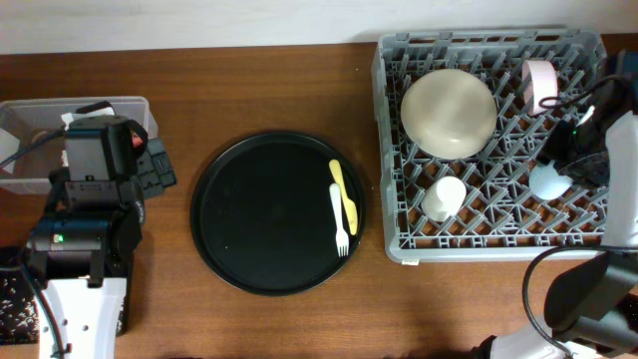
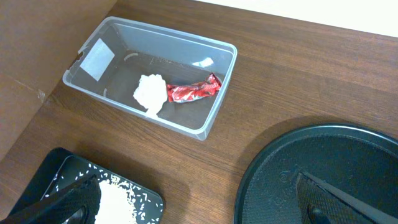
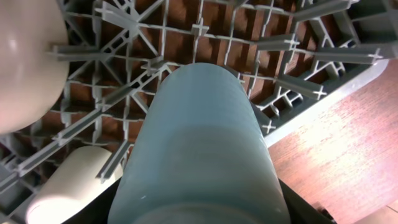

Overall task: Sort waste into correct bins and load items into the dishwasher rack
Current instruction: 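Carry the blue cup to the rack's right side and release it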

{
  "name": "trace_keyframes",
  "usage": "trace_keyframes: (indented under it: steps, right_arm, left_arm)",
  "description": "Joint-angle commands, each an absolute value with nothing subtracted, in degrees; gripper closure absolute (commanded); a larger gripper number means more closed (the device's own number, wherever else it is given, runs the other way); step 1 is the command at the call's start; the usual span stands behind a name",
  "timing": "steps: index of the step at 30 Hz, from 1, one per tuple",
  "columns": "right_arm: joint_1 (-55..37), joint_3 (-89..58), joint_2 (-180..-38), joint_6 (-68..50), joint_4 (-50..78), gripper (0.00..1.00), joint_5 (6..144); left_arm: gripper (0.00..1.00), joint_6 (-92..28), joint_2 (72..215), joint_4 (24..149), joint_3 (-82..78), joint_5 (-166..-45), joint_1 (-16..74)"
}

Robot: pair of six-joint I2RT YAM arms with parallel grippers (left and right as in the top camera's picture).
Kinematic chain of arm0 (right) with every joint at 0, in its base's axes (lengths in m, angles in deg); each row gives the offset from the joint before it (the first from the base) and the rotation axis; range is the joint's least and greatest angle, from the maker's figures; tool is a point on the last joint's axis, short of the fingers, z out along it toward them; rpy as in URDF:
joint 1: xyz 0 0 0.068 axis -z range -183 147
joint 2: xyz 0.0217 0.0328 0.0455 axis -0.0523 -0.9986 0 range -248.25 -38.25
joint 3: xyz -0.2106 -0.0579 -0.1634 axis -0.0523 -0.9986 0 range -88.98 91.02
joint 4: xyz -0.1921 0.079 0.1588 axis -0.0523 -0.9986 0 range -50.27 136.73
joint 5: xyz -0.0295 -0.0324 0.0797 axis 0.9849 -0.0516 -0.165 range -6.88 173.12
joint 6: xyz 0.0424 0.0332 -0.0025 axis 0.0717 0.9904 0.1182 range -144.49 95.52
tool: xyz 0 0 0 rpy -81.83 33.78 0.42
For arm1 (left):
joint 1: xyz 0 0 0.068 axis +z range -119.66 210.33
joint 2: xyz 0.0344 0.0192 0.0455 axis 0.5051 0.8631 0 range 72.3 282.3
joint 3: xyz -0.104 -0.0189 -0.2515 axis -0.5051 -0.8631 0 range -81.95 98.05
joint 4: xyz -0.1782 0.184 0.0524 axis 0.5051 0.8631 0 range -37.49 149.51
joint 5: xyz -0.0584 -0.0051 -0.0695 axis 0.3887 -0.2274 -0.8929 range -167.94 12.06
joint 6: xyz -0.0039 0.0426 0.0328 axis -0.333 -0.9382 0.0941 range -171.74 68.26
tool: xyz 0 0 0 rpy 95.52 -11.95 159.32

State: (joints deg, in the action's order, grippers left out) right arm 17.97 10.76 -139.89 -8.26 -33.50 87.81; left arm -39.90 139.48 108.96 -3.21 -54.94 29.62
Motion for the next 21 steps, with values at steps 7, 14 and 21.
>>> trace_keyframes:
  steps: [7, 14, 21]
  right_arm:
    - [18.12, -0.23, -140.00, -8.63, -24.58, 0.46, 89.73]
    - [18.10, -2.33, -140.00, -8.63, -22.46, 0.46, 88.51]
    - [18.01, -2.57, -140.00, -9.48, -20.76, 0.46, 83.98]
  left_arm:
    - [0.01, -39.36, 139.09, 109.03, -3.03, -54.13, 29.87]
    - [0.01, -39.36, 139.09, 109.03, -3.03, -54.13, 29.87]
    - [0.01, -39.36, 139.09, 109.03, -3.03, -54.13, 29.87]
